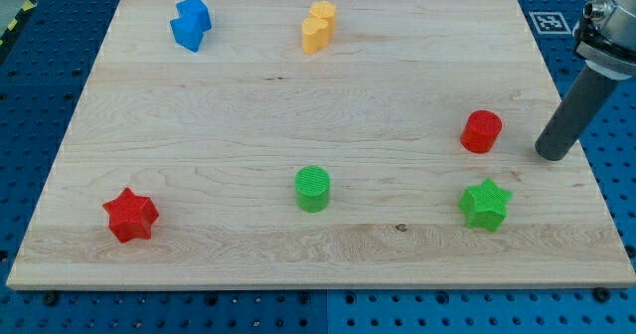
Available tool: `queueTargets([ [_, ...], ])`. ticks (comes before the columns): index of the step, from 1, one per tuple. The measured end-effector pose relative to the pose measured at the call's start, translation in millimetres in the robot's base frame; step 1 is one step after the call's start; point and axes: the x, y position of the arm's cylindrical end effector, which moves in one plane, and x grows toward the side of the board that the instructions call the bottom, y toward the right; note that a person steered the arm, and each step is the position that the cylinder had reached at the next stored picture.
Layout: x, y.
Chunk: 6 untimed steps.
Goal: Move the red circle top diagonally to the green circle
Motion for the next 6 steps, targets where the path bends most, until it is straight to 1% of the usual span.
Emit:
queueTargets([
  [1, 0.0, -12.8],
  [4, -0.5, -23.0],
  [5, -5.3, -23.4],
  [6, -21.9, -23.5],
])
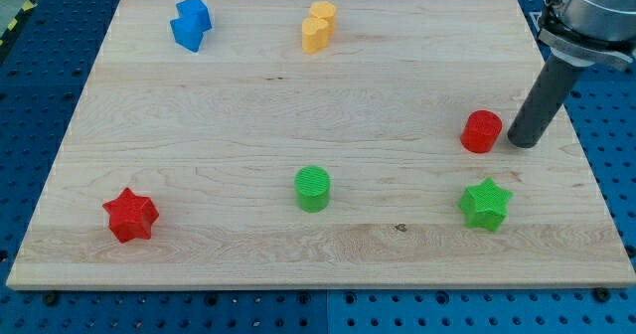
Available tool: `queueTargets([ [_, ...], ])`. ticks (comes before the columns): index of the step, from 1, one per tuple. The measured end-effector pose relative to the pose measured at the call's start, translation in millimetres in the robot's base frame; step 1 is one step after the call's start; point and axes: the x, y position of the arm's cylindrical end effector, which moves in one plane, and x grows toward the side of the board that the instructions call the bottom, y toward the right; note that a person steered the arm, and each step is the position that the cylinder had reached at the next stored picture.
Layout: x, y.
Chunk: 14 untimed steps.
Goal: Move the red circle top diagonally to the green circle
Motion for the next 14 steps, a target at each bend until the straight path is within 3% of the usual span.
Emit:
queueTargets([
  [14, -0.2, -69.8],
])
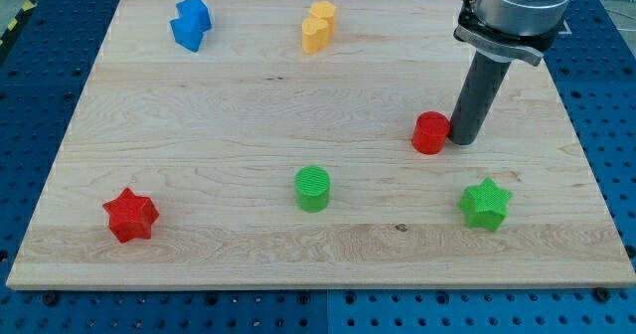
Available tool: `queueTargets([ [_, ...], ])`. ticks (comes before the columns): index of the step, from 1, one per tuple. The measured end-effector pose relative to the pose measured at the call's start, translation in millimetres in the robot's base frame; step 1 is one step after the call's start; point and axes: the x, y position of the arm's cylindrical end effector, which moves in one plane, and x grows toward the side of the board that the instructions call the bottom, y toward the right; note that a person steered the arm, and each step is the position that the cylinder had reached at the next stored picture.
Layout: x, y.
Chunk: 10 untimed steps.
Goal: Move the red circle top diagonally to the green circle
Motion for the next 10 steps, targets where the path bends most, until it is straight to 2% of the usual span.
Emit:
queueTargets([
  [10, -6.5, -81.4],
])
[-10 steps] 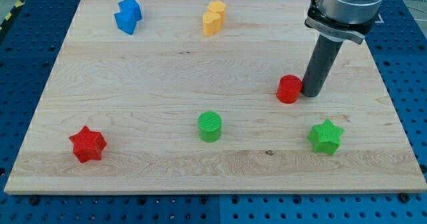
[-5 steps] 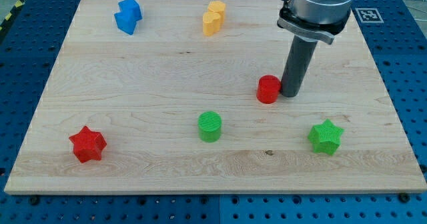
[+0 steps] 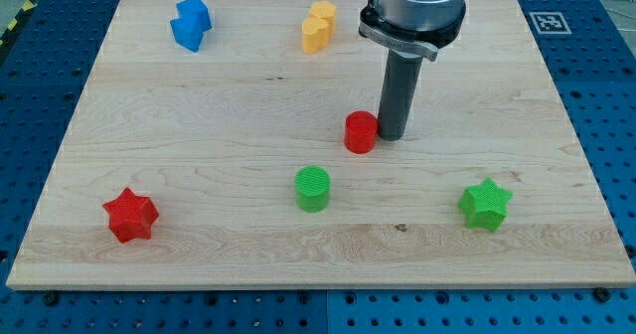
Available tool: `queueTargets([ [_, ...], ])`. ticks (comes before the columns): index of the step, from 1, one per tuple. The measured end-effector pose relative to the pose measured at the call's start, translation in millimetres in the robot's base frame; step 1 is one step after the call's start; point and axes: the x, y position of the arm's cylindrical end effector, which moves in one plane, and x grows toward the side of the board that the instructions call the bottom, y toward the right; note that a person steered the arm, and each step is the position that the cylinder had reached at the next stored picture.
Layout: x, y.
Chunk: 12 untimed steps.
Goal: Move the red circle top diagonally to the green circle
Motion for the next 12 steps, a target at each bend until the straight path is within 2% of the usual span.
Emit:
queueTargets([
  [4, 0.0, -34.2],
  [8, -18.7, -85.0],
  [10, -13.2, -108.1],
  [12, 2.2, -101.5],
])
